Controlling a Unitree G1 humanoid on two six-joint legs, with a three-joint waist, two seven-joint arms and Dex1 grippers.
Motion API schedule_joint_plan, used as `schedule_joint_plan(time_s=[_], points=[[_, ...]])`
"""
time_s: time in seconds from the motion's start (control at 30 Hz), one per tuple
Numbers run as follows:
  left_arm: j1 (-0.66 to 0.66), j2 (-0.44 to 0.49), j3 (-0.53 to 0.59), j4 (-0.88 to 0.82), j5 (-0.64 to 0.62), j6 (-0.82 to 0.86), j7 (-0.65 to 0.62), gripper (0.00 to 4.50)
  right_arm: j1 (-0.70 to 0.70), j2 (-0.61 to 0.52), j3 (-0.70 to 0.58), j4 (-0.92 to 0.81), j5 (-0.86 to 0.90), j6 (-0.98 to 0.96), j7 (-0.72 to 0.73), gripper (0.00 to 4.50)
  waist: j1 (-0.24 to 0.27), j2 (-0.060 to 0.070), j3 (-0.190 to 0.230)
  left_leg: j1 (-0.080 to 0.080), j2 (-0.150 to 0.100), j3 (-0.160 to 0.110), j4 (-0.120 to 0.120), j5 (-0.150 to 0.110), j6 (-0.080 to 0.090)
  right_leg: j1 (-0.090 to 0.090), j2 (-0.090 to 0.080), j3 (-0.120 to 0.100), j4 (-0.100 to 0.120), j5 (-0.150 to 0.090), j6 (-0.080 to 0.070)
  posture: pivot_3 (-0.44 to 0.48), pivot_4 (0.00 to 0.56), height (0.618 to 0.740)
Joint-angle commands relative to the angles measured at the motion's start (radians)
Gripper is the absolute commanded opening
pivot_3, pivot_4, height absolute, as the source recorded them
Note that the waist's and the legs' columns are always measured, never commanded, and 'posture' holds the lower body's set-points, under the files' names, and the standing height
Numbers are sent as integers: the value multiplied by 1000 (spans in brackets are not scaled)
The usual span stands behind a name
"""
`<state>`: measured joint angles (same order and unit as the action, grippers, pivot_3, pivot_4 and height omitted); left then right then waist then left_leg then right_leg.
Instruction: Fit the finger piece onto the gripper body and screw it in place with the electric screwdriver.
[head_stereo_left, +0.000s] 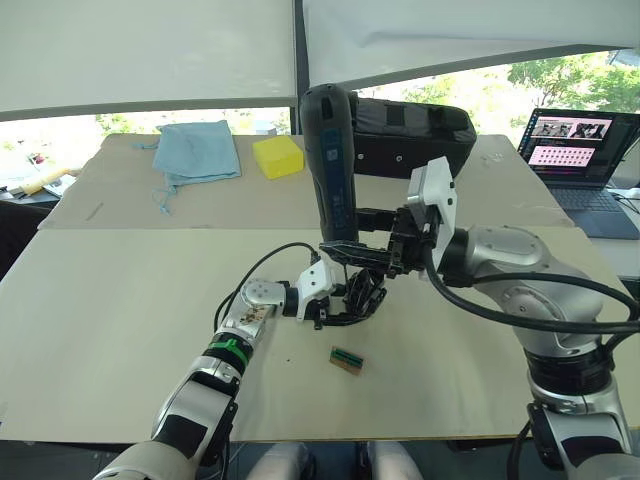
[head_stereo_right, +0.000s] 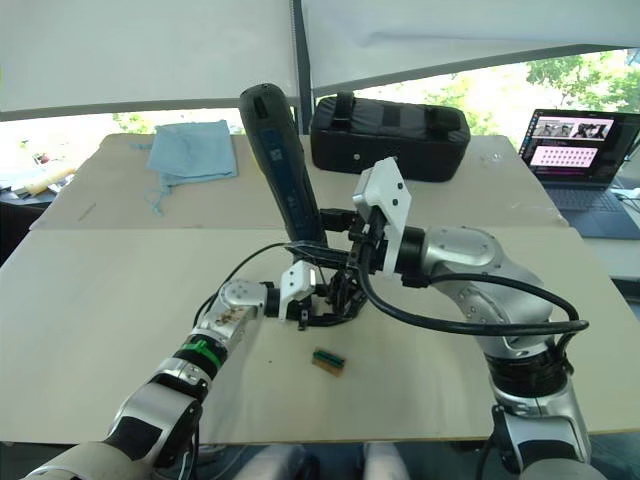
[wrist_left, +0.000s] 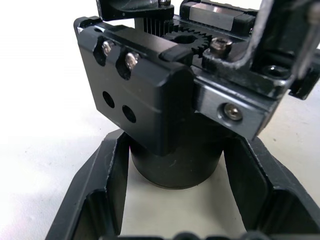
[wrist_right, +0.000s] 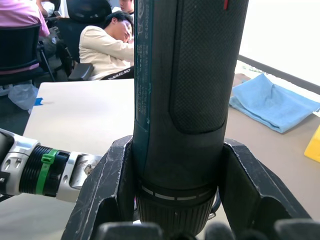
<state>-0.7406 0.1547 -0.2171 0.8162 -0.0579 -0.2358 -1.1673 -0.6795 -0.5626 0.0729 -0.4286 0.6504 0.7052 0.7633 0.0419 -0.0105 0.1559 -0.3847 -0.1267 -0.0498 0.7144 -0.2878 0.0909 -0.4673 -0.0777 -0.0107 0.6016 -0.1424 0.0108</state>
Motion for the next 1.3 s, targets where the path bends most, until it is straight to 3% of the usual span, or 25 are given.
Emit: schedule_joint_plan(time_s=[0.03, 1.3], points=[[-4, -11, -5, -2, 7, -5, 10, 2279, -42, 10, -30, -22, 17, -16, 2, 1918, 0, 0, 0, 0, 0, 0, 0, 0, 0, 0, 0, 0, 0, 0, 0, 0, 150, 740], [-15, -16, -1, 13, 6, -14, 14, 2279, -1, -11, -24, -36, -18, -34, 52, 1918, 0, 0, 0, 0, 0, 0, 0, 0, 0, 0, 0, 0, 0, 0, 0, 0, 150, 740]])
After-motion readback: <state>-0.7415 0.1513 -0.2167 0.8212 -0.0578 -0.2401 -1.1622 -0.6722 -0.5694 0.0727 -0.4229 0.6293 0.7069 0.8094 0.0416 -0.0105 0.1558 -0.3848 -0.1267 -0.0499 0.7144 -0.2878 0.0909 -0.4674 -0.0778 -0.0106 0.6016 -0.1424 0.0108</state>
